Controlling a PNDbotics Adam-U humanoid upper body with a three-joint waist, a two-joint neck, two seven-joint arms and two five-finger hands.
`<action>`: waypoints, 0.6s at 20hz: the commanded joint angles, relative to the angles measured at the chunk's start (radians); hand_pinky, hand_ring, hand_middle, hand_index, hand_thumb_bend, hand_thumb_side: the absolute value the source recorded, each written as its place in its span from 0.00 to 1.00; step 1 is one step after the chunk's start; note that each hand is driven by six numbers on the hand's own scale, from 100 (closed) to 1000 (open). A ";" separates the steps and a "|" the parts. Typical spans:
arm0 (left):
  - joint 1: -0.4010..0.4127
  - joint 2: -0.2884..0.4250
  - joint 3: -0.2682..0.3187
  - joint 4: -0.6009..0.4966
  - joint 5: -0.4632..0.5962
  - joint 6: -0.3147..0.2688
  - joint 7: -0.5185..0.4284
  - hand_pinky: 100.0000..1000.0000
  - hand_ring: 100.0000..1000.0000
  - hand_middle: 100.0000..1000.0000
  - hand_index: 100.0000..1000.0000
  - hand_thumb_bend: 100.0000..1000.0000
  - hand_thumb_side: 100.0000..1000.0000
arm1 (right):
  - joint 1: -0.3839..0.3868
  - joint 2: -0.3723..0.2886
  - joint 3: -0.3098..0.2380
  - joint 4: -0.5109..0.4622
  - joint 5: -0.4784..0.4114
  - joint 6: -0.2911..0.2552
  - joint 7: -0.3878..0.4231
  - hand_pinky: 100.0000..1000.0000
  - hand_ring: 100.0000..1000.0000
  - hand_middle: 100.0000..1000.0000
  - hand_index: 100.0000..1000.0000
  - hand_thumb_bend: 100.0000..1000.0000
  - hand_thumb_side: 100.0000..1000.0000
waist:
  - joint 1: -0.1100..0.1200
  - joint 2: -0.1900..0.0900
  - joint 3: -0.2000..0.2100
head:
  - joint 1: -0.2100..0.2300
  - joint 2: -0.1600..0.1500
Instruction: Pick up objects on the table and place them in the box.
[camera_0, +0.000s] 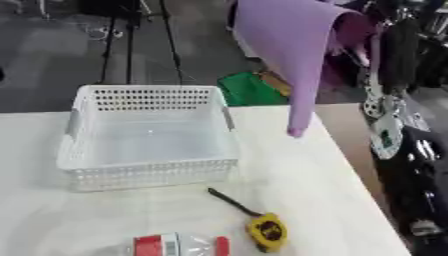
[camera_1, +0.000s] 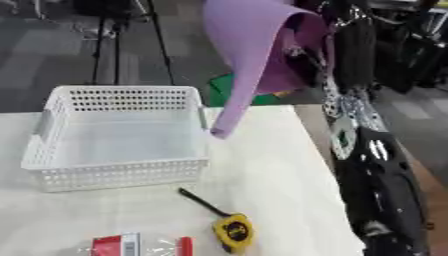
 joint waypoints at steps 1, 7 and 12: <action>-0.021 -0.002 -0.004 -0.016 0.005 -0.001 -0.005 0.67 0.51 0.42 0.69 0.00 0.94 | -0.041 -0.040 -0.017 0.028 -0.004 -0.150 -0.121 0.72 0.48 0.38 0.53 0.00 0.40 | -0.001 -0.019 0.006 | -0.019 -0.005; -0.034 -0.004 -0.009 -0.016 0.008 -0.004 -0.011 0.67 0.50 0.42 0.69 0.00 0.94 | -0.079 -0.029 -0.035 0.098 0.015 -0.191 -0.121 0.72 0.48 0.38 0.54 0.00 0.42 | -0.005 -0.008 0.028 | -0.040 -0.016; -0.043 -0.006 -0.012 -0.016 0.011 -0.005 -0.013 0.67 0.50 0.42 0.69 0.00 0.94 | -0.099 -0.020 -0.049 0.126 0.031 -0.202 -0.121 0.71 0.48 0.38 0.54 0.00 0.42 | -0.006 0.000 0.045 | -0.052 -0.023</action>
